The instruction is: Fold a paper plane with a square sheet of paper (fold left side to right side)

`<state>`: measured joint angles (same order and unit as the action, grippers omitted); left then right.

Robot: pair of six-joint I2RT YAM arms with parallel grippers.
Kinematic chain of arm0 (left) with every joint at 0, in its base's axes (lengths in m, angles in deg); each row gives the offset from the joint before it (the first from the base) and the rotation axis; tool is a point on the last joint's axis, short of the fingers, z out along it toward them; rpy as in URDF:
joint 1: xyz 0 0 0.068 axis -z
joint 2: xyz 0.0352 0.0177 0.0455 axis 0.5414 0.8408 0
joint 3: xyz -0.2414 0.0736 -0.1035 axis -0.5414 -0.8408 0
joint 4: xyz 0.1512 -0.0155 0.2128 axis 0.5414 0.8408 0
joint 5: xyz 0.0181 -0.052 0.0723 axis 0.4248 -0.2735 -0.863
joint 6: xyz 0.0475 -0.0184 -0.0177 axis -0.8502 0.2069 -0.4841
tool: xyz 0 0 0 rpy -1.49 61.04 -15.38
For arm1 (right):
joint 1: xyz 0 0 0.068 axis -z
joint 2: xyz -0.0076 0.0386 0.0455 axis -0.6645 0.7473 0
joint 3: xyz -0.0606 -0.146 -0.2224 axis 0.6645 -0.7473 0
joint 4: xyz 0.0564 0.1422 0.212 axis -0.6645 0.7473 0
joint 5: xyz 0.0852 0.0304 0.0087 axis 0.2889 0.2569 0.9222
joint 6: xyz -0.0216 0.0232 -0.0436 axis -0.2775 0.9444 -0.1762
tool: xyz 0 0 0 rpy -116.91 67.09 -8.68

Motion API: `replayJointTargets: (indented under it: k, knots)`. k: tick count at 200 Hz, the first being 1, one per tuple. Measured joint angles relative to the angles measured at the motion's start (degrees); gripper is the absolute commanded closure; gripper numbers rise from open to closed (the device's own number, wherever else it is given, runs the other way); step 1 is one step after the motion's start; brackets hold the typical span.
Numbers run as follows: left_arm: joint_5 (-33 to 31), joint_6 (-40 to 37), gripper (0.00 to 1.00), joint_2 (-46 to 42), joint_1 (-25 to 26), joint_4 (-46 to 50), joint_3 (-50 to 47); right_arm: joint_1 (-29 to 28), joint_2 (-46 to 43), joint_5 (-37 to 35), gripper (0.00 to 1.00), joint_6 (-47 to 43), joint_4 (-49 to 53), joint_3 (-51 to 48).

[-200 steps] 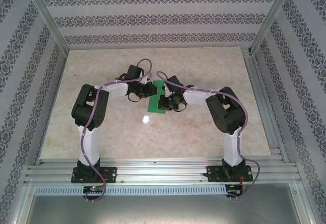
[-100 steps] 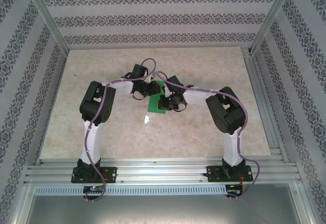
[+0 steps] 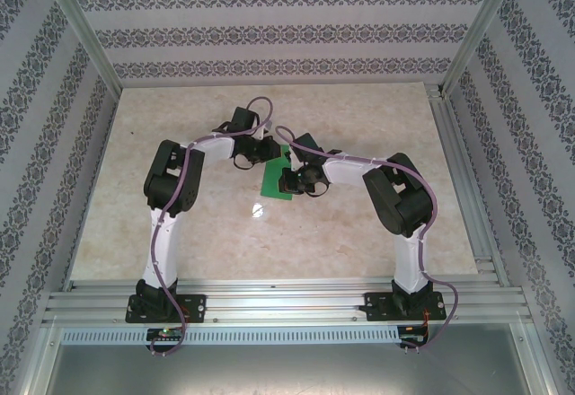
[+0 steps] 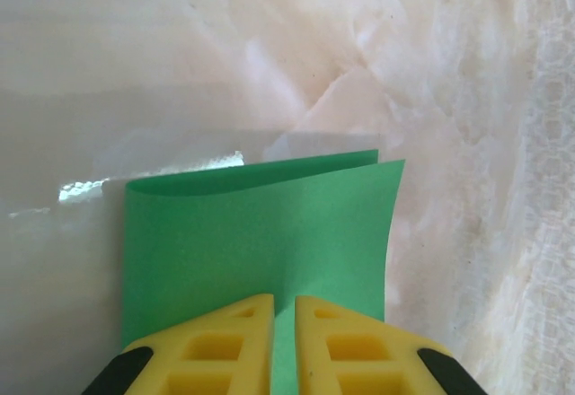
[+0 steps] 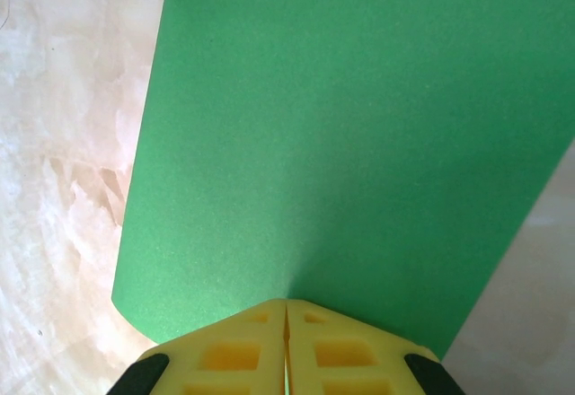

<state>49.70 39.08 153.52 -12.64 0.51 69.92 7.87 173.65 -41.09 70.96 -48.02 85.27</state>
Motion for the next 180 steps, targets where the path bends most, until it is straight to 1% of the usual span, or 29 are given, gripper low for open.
replayJointTargets:
  k: [74,127,154,180]
  knots:
    - [-1.9,-0.8,0.84,4.0,-0.1,5.4,8.1,0.0,0.0,-3.1,0.92,0.0,-1.4,0.2]
    - [-3.8,-1.2,0.81,4.8,-0.4,6.1,10.1,0.0,0.1,-3.8,0.92,-0.1,-1.7,0.2]
    - [-5.2,-1.4,0.8,5.5,-1.5,6.2,11.6,0.0,0.1,-3.8,0.92,-0.3,-1.7,0.2]
    - [-6.6,-1.4,0.81,7.6,-3.3,6.5,15.1,0.0,0.1,-3.7,0.92,-0.5,-1.6,0.2]
